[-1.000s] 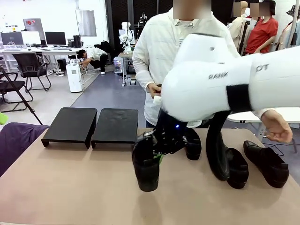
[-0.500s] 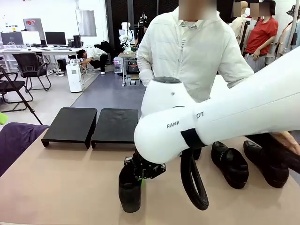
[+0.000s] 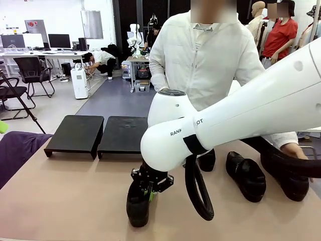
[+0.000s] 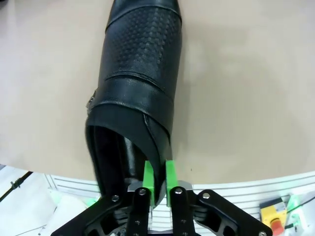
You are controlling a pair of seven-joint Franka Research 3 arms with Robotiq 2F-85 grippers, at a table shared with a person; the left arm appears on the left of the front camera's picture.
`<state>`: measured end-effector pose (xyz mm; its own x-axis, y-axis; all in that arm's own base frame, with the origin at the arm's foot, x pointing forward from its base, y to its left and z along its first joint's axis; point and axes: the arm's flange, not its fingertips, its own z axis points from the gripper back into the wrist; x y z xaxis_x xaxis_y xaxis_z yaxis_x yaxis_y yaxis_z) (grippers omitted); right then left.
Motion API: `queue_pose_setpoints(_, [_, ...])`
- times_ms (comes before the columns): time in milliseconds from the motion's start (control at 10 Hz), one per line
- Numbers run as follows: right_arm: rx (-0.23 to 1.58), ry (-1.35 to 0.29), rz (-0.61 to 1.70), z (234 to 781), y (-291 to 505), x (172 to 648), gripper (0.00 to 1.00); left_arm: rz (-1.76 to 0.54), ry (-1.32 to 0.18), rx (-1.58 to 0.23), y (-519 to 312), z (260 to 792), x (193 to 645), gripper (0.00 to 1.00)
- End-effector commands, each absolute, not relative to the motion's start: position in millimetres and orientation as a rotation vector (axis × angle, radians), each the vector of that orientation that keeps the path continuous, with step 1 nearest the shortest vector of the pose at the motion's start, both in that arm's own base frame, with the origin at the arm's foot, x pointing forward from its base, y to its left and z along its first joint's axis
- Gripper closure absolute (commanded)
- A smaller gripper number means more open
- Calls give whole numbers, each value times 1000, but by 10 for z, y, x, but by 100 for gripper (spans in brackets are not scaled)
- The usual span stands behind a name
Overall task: Organize the shoes by placing them on the stand.
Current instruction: Pick up one Shoe and place it in the middle of the table.
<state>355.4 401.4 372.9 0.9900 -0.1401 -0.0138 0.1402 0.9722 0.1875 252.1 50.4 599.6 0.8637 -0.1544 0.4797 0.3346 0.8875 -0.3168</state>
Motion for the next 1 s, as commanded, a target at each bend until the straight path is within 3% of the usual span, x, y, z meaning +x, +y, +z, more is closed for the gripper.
queue_pose_setpoints(0, [223,7,-107,3799,4021,3583,0,-273,-464,-417,519,5996,2517,0])
queue_pose_setpoints(500, [266,16,-23,4116,3764,3525,0,-273,-464,-417,519,5996,2517,0])
queue_pose_setpoints(900, [284,11,227,4612,3019,3763,0,-273,-464,-417,519,5996,2517,0])
